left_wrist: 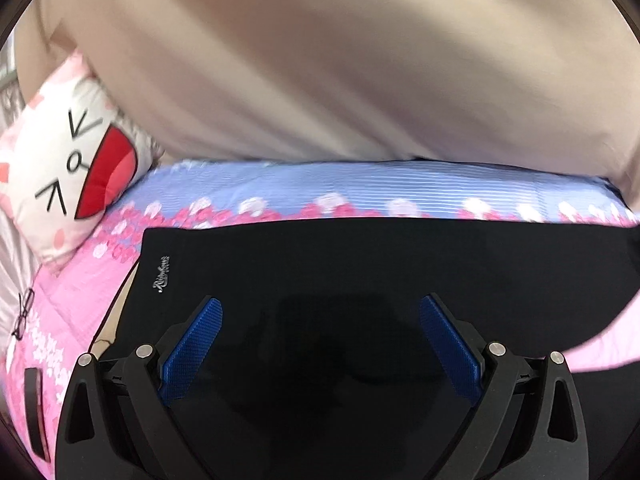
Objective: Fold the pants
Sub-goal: 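Lower both grippers onto the trouser waistband and close them on it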
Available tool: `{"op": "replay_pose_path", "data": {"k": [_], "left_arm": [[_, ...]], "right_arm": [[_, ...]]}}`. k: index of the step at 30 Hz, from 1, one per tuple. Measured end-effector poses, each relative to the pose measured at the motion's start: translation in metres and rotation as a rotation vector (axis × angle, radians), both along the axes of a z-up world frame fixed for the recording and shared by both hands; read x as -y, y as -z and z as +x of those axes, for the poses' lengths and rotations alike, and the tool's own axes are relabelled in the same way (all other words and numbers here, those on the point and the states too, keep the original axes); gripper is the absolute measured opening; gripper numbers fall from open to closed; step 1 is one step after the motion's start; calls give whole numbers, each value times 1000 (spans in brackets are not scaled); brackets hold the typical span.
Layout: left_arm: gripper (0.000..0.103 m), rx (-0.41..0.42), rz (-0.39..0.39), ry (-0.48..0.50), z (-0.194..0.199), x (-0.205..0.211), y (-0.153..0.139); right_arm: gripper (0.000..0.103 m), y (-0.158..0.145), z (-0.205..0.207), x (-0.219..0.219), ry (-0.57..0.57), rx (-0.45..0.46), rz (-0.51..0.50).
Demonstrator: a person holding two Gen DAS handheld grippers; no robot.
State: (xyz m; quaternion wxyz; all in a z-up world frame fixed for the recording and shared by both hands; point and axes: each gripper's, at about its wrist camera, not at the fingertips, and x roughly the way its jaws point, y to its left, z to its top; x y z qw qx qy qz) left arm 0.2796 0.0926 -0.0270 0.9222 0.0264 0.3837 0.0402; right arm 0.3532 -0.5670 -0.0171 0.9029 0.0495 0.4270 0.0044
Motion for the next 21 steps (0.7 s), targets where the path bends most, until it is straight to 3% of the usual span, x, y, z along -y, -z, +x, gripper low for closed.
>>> {"op": "replay_pose_path", "data": {"k": [1,2,5,7,9,12,13,14,15,17,19,21], "left_arm": [[97,-13,-13,-13,9,-14,1],[97,-21,-18,-44,21,-34,2],[97,-58,-16,-141,59,-96,5],[97,-72,-9,-225,82,-135,9],[95,-83,-5,-316,105,-174,17],[95,-181,-59,-322,135,-204,41],[87,-219,-59,-320,143,-207,50],[69,-259,-64,-305,152,-209,62],[68,-272,-99,-297,157,-212,68],[31,-267,-116,-320,159,-215,66],[21,-268,-144,-282,156,-211,58],[15,-215,-158,-235,143,-203,41]], "right_arm": [[76,6,3,-1,-12,-14,-2],[67,13,7,-1,-17,-44,3],[60,16,7,2,-4,-17,11],[32,15,6,9,12,-1,58],[22,15,4,10,6,6,86],[16,14,0,3,4,8,53],[15,14,0,1,10,9,55],[15,14,-1,-2,14,10,51],[15,14,-1,-3,19,7,51],[15,13,-2,-6,32,4,51],[12,5,-13,-15,46,13,50],[12,-10,-23,-21,50,46,46]]}}
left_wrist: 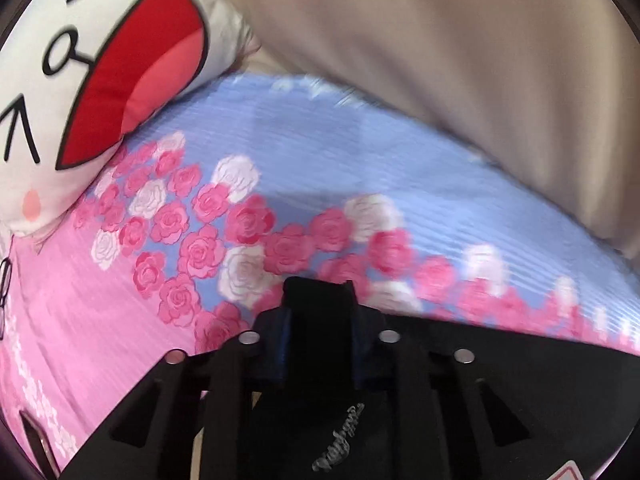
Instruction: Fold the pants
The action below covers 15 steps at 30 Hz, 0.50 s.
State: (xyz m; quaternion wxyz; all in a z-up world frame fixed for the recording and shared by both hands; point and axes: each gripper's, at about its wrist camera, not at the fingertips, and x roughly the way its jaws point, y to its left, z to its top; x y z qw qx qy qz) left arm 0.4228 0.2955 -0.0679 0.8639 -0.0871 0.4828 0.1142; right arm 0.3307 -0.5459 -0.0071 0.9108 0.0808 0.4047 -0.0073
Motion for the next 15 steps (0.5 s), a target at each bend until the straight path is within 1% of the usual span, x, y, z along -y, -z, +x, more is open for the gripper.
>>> {"op": "replay_pose_path", "data": {"k": [1,3,4,5,6,7,8,9,11,12,13,14,15], "left_arm": [[13,31,7,20,-8,7,-10],[13,146,-11,79,-44,17,-43],[13,182,-23,99,-58,18,-55],[13,238,-47,136,-84,20,-74],[13,276,-64,164,-105,23,-87],[13,309,-78,195,-128,25,-99],[13,346,-88,235,-159,27,-112],[13,365,-92,261,-181,29,-121],[13,393,-93,307,-234,27,-127],[13,396,-90,316,-253,25,-126],[13,390,-87,318,-272,23,-122],[13,365,-83,316,-288,20,-112],[13,338,-67,305,-301,18,-103]], "right_arm": [[11,-13,-11,-5,-1,34,0],[11,-36,-31,-6,-9,99,14],[11,-53,-50,-10,-24,147,17],[11,-68,-69,-13,-39,188,19],[11,-81,-88,-16,-54,224,19],[11,-96,-117,-22,-67,260,7],[11,-106,-141,-26,-78,286,-1],[11,-115,-174,-29,-90,315,-11],[11,-115,-220,-29,-95,327,-18],[11,-109,-244,-27,-89,314,-30],[11,-102,-260,-20,-84,298,-34],[12,-90,-273,-17,-77,274,-28],[12,-71,-288,-8,-63,230,-11]]}}
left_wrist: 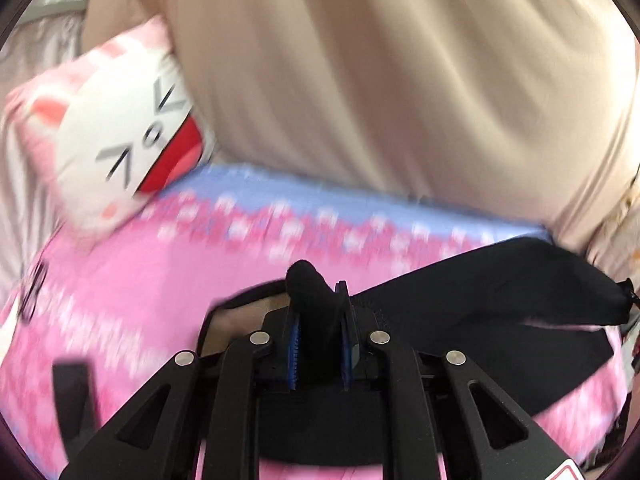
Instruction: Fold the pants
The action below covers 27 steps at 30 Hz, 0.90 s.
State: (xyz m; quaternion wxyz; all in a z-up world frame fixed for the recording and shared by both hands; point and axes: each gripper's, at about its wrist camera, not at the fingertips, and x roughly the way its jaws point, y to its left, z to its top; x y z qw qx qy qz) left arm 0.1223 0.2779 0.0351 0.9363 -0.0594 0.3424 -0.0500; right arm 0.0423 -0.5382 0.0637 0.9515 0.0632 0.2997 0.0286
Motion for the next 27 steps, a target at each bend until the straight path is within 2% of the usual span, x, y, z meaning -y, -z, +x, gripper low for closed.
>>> {"op": "replay_pose_path", "data": {"k": [2,5,7,9,10,12,13,14,15,16,17,18,19,20,21,22,24,25,27], "left_arm": [[14,-77,36,-42,-15,-8,29],[15,-197,39,-124,-21,-29,77],[16,-253,33,-166,-21,-39,98],[20,-265,13,-202,-23,-45,106],[26,-260,0,-225,-25,-47,101],[27,-232,28,-291,-34,-52,83],[27,-210,59,-330,-38,-57,74],[33,-180,106,-398,-45,-62,58],[38,-154,98,-469,-49,-67,48],[40,-131,134,-527,-57,-68,35],[41,-83,135,-550,-65,-66,18],[43,-54,115,-544,-69,-63,8],[51,-25,83,-522,-72,-53,-4],[59,-9,73,-506,-70,-44,-11],[62,5,73,-486,-68,-32,-16],[64,15,83,-458,-63,-16,-19],[65,1,102,-389,-49,22,-14],[65,-19,98,-334,-40,45,-7],[65,-49,64,-248,-31,74,7]], "right_arm": [[12,30,-12,10,18,-70,14],[12,73,-23,11,17,-180,-8],[17,81,-29,13,15,-180,18],[28,75,-32,21,29,-158,18],[44,72,-33,24,32,-174,13],[63,71,-48,32,52,-190,-7],[66,67,-58,39,63,-178,3],[67,62,-68,46,73,-160,26],[69,56,-80,53,86,-136,58],[75,49,-89,57,98,-114,78],[77,43,-97,61,115,-89,94],[77,36,-105,67,131,-51,131],[77,31,-109,71,124,-21,179],[77,25,-110,76,105,17,248],[77,20,-108,81,88,58,332],[79,19,-102,83,83,59,375],[79,30,-79,83,91,-49,423],[79,41,-66,79,107,-145,408],[79,56,-51,64,80,-229,336]]}}
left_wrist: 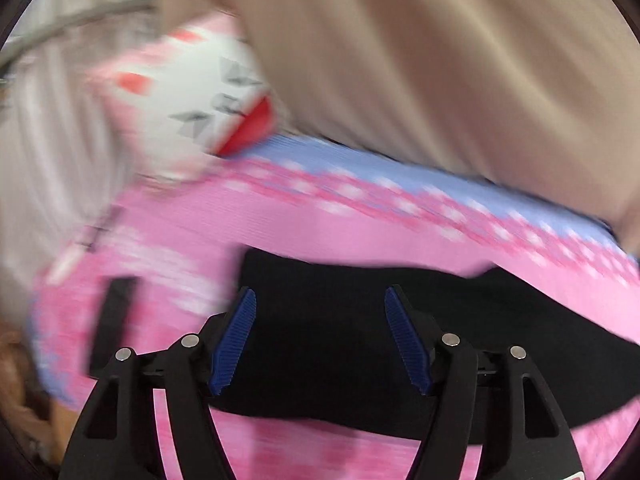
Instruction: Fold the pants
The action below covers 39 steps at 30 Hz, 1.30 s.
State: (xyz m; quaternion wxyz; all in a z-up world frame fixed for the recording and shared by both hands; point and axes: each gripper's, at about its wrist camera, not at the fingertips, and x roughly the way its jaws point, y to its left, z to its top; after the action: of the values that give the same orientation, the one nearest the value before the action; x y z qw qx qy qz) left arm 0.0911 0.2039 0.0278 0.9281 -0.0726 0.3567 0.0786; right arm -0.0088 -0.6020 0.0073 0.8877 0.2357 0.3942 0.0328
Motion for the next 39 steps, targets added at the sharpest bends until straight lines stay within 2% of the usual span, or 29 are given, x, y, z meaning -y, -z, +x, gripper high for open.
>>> {"op": "replay_pose_path", "data": {"k": [1,2,3,4,5,6,7,8,9,10,11,12,13,15,17,19,21,22,24,26,27,28,31,32,33,35,36,38,39], "left_arm": [[65,-31,-17,54,7,20,12],[65,-47,-22,81,8,34,19],[65,-67,-21,109,13,48,28],[65,-88,-6,124,21,64,37],[65,-105,1,129,26,73,42],[65,-126,4,134,32,81,46],[65,-136,8,138,36,85,49],[65,-144,18,140,38,91,53],[65,-148,23,140,37,93,55],[65,-151,30,144,34,94,59],[65,-154,34,145,31,91,62],[65,-160,39,145,29,86,66],[65,-171,48,141,25,83,71],[65,-203,54,121,22,75,81],[65,-226,45,103,26,70,87],[65,-233,38,81,36,68,88],[65,-223,-4,70,42,69,86],[65,-215,-29,68,44,70,85],[65,-204,-35,51,45,70,83],[65,-199,-8,16,44,61,82],[65,-200,7,-8,43,51,81],[65,-202,24,-49,41,33,80],[65,-205,60,-157,39,-13,76],[65,-203,77,-193,41,-33,75],[65,-204,98,-213,45,-48,76],[65,-223,130,-264,55,-76,81],[65,-226,121,-271,58,-87,84],[68,-243,62,-297,66,-115,87],[71,-247,7,-286,71,-127,87]], "right_arm": [[75,7,6,-10,-25,-1,-29],[58,11,13,-19,-58,-10,-47],[6,12,21,-31,-91,-31,-102],[5,0,31,-47,-111,-22,-221],[5,-23,34,-60,-137,57,-305],[5,-41,31,-66,-157,127,-333],[6,-72,20,-78,-186,257,-432],[7,-85,12,-86,-191,298,-550],[22,-85,8,-89,-187,281,-667],[56,-66,10,-78,-183,175,-730],[70,-45,10,-65,-161,81,-755],[72,-22,6,-51,-142,-10,-775],[64,4,-4,-35,-108,-118,-796],[62,20,-22,-19,-34,-186,-779],[63,6,-34,-13,25,-106,-649],[66,-12,-25,-12,44,-9,-437],[66,-14,3,-17,20,23,-284],[66,-9,18,-19,8,11,-260],[64,9,45,-33,-9,-40,-267],[29,33,78,-53,-60,-139,-328],[16,38,81,-59,-67,-146,-365],[11,30,85,-72,-73,-111,-435],[10,-7,80,-73,-5,50,-482],[11,-9,82,-70,16,61,-524],[19,-1,91,-66,21,27,-575],[22,29,105,-51,61,-165,-651],[23,30,103,-49,113,-175,-677],[23,10,85,-57,208,-81,-615],[34,-3,71,-65,260,-17,-552]]}}
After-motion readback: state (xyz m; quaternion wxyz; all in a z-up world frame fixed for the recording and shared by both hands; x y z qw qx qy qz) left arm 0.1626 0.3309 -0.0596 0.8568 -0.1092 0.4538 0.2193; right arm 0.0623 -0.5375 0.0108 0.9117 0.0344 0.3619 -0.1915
